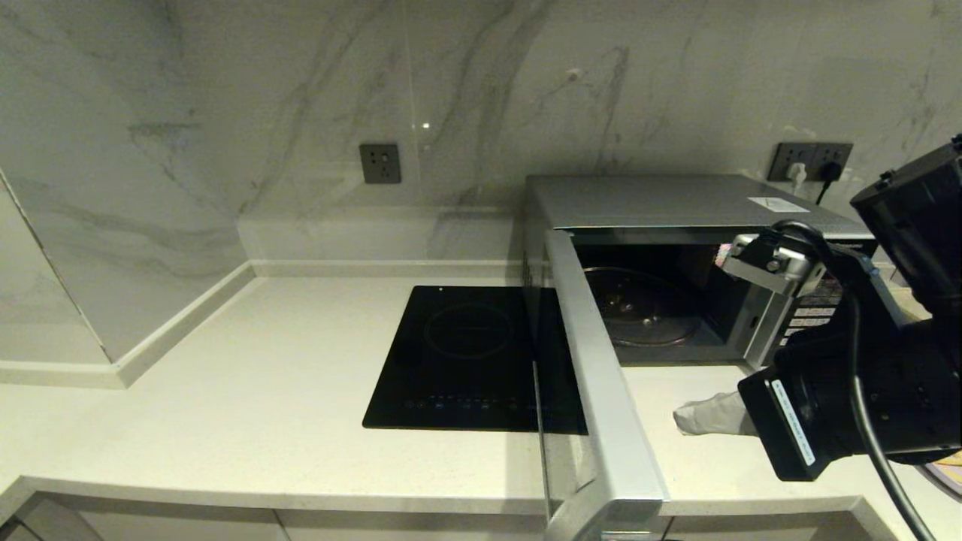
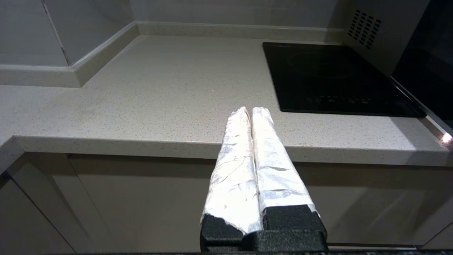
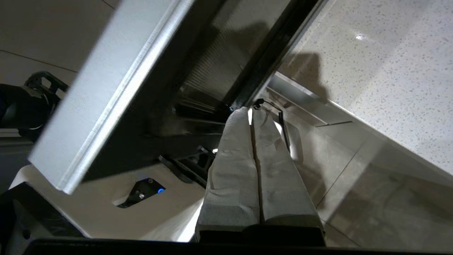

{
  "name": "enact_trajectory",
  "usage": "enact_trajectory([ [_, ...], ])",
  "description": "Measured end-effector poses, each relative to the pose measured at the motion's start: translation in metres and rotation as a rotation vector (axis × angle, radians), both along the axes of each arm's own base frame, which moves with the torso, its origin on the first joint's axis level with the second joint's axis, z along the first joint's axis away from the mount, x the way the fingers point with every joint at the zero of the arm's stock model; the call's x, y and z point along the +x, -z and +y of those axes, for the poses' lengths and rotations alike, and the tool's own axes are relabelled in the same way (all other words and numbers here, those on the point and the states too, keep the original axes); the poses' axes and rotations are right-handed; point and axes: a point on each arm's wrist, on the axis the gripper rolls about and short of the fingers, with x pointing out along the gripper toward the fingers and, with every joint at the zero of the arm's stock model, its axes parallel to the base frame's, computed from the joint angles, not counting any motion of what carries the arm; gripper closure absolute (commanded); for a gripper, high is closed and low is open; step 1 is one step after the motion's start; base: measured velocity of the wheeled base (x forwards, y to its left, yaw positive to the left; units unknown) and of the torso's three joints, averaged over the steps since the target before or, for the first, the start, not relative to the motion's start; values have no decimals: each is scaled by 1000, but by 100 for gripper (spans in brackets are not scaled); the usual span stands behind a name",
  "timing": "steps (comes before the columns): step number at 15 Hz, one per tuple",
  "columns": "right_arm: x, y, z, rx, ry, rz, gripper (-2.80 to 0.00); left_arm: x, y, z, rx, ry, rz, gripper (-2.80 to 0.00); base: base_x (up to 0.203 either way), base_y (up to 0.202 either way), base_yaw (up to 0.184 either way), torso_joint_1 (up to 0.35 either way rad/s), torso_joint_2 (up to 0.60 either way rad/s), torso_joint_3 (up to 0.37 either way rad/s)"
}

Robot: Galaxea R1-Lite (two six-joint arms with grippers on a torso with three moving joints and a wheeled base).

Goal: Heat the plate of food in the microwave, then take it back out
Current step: Put the plate in the microwave oven

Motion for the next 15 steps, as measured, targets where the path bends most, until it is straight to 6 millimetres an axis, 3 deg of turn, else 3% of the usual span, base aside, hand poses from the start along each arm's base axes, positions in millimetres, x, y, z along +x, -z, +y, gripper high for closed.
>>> enact_trajectory([
  [4, 4, 1, -7, -17, 133, -13, 0, 0, 0, 0, 0, 0, 0, 0, 0, 0, 0, 0, 0, 0],
  [7, 18, -2, -19, -1, 399, -65, 0, 0, 0, 0, 0, 0, 0, 0, 0, 0, 0, 0, 0, 0],
  [10, 23, 6, -50, -98, 707, -42, 0, 0, 0, 0, 0, 0, 0, 0, 0, 0, 0, 0, 0, 0],
  [15, 28, 13, -118, -166, 1123, 52, 0, 0, 0, 0, 0, 0, 0, 0, 0, 0, 0, 0, 0, 0],
])
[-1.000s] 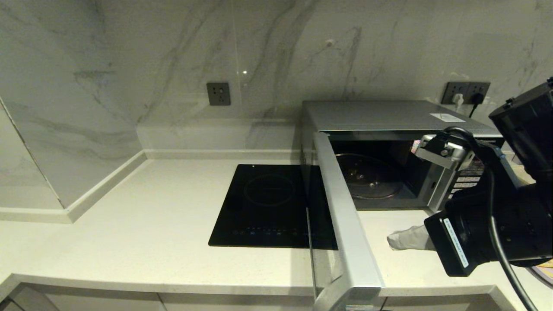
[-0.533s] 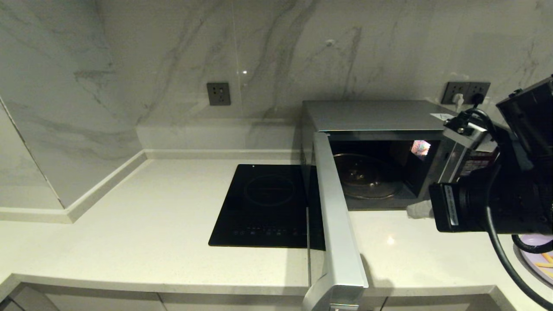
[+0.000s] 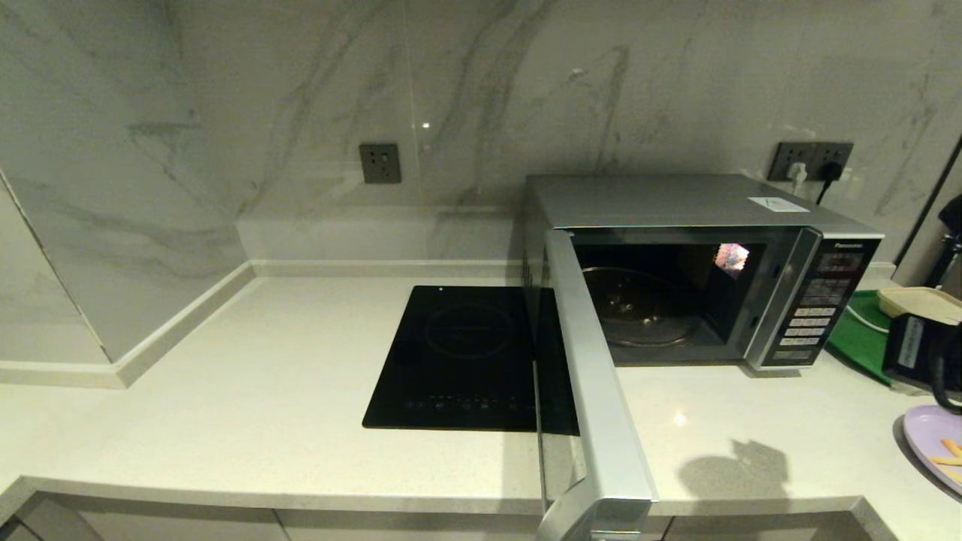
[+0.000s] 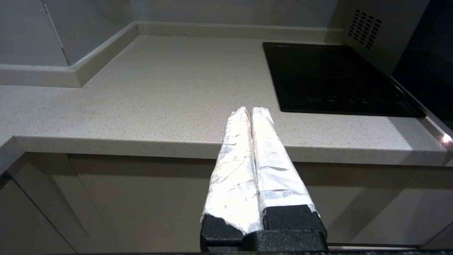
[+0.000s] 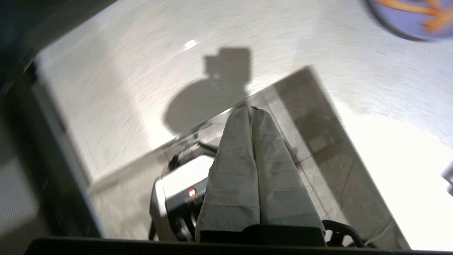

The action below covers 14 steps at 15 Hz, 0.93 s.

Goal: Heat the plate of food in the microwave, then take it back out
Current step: Put the plate in the microwave oven

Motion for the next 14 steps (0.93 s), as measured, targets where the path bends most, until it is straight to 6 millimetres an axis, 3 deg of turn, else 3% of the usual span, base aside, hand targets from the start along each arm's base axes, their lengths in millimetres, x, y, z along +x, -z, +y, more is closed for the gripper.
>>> enact_trajectory([
  [8, -6, 19, -113, -13, 511, 92, 0, 0, 0, 0, 0, 0, 0, 0, 0, 0, 0, 0, 0, 0],
  [9, -5, 24, -126, -10, 558, 100, -280, 0, 0, 0, 0, -1, 0, 0, 0, 0, 0, 0, 0, 0],
  [14, 4, 54, -166, 13, 693, 160, -280, 0, 0, 0, -1, 0, 0, 0, 0, 0, 0, 0, 0, 0],
])
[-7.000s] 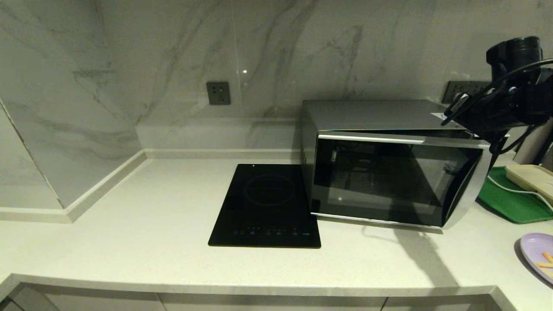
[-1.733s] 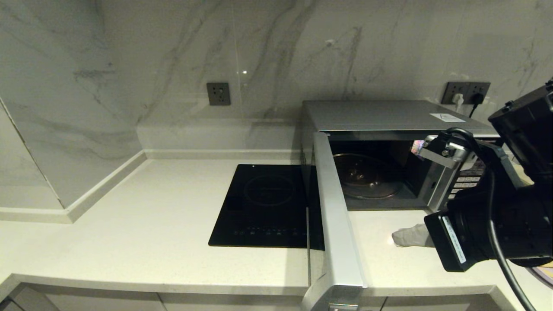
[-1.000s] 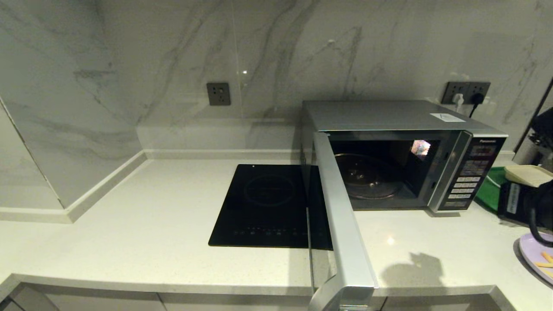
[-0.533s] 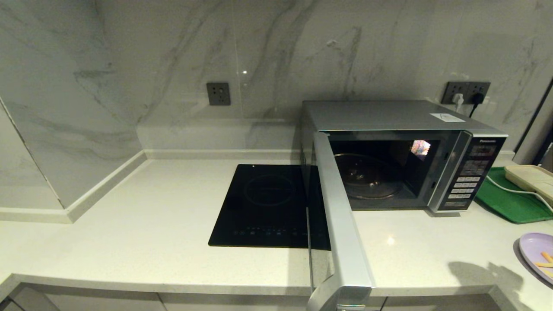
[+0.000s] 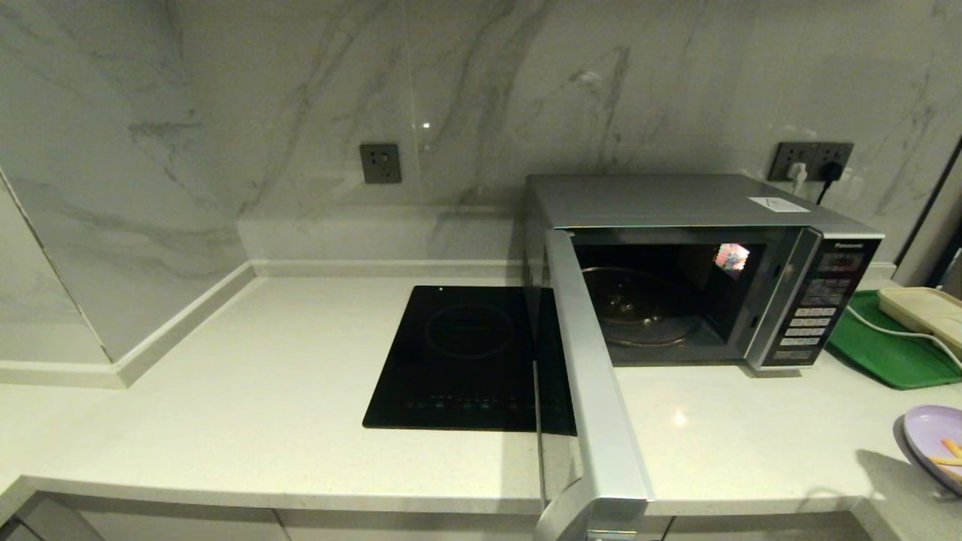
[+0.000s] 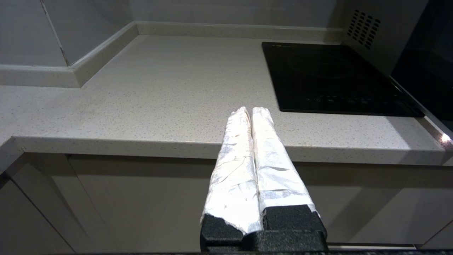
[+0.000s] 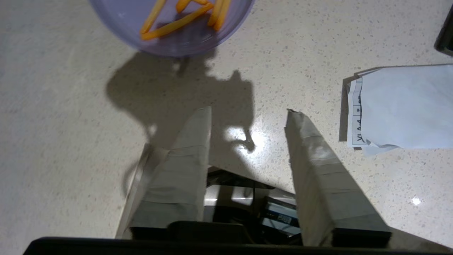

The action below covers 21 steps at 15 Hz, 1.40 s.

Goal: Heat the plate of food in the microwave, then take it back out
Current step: Put the plate in the microwave oven

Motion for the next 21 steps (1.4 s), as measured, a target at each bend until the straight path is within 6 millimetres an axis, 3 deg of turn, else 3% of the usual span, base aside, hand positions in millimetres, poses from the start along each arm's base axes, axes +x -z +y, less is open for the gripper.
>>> enact_trajectory([
  [9, -8, 73, -89, 106, 242, 35, -280, 0, 0, 0, 1, 0, 0, 0, 0, 0, 0, 0, 0, 0],
  [16, -5, 108, -106, 331, 266, -50, -280, 0, 0, 0, 1, 0, 0, 0, 0, 0, 0, 0, 0, 0],
  [21, 6, 111, -120, 348, 303, -112, -280, 0, 0, 0, 0, 0, 0, 0, 0, 0, 0, 0, 0, 0],
])
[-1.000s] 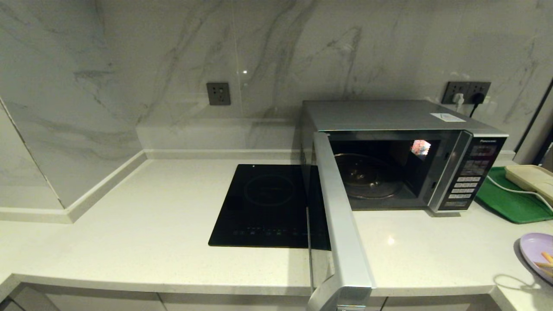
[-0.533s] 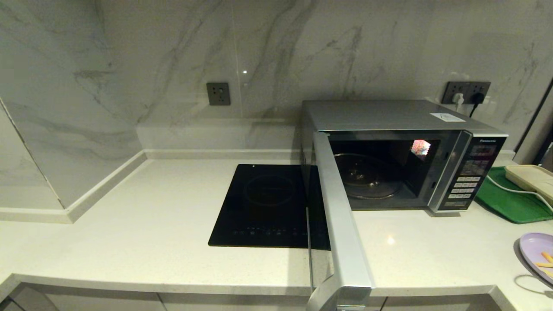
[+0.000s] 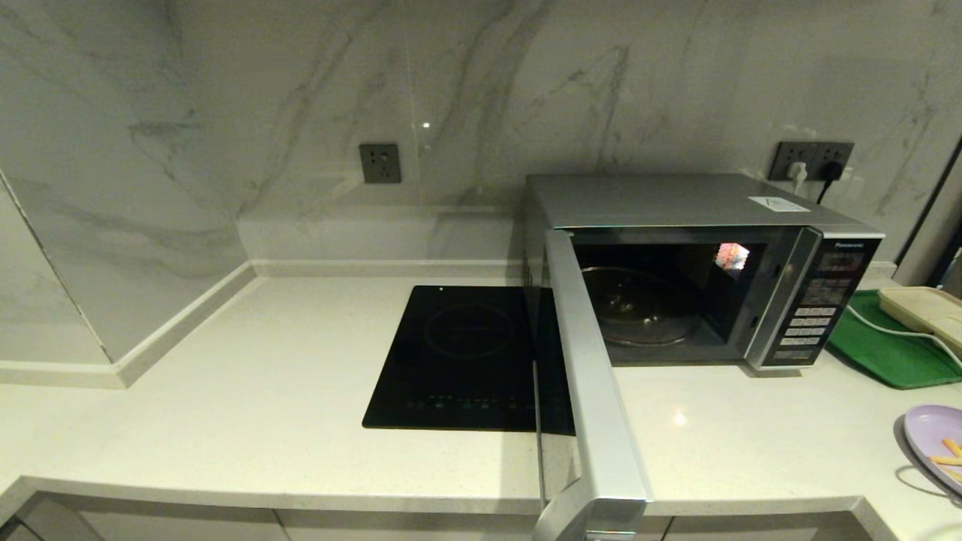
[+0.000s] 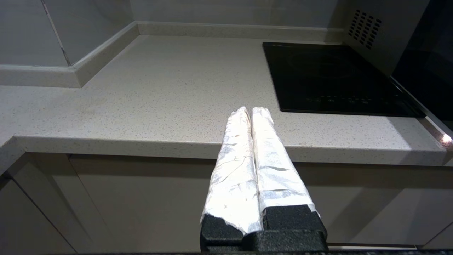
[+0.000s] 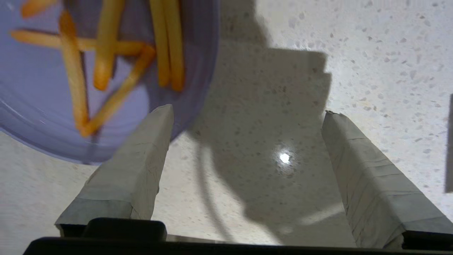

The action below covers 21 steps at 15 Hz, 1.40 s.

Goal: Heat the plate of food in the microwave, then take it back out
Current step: Put the plate in the microwave oven

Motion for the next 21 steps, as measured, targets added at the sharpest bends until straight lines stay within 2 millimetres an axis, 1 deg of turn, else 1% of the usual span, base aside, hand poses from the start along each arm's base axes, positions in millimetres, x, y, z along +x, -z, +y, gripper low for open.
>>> enact_trajectory([
  [3, 1, 2, -13, -15, 37, -10, -280, 0, 0, 0, 1, 0, 0, 0, 0, 0, 0, 0, 0, 0],
  [8, -11, 6, -39, -34, 93, -5, -280, 0, 0, 0, 1, 1, 0, 0, 0, 0, 0, 0, 0, 0],
  [10, -15, 11, -45, -28, 96, 5, -280, 0, 0, 0, 1, 0, 0, 0, 0, 0, 0, 0, 0, 0],
  [15, -14, 19, -46, -10, 94, 17, -280, 0, 0, 0, 1, 0, 0, 0, 0, 0, 0, 0, 0, 0],
  [21, 2, 16, -29, -2, 30, 10, -280, 0, 0, 0, 1, 0, 0, 0, 0, 0, 0, 0, 0, 0],
])
